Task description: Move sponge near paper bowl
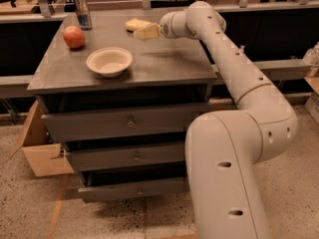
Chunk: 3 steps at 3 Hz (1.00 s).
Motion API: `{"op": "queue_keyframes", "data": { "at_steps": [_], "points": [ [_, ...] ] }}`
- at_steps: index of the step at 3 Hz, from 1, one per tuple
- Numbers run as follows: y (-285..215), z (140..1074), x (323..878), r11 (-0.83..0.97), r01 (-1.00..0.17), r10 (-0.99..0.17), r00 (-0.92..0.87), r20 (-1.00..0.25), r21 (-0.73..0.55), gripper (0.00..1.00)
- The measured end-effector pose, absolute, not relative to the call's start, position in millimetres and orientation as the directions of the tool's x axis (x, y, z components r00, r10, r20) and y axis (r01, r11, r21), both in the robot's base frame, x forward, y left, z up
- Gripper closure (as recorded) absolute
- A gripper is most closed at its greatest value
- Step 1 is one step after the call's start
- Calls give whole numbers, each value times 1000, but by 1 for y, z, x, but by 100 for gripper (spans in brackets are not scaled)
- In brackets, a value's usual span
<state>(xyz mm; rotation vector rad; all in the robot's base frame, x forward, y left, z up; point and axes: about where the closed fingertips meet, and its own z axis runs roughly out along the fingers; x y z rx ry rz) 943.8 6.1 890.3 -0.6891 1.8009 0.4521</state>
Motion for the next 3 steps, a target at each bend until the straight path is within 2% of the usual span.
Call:
{"op": "queue_keyframes", "data": {
  "at_steps": [3],
  "points": [
    [2, 872, 930, 817, -576, -237, -300, -924, -22, 0]
  ]
}}
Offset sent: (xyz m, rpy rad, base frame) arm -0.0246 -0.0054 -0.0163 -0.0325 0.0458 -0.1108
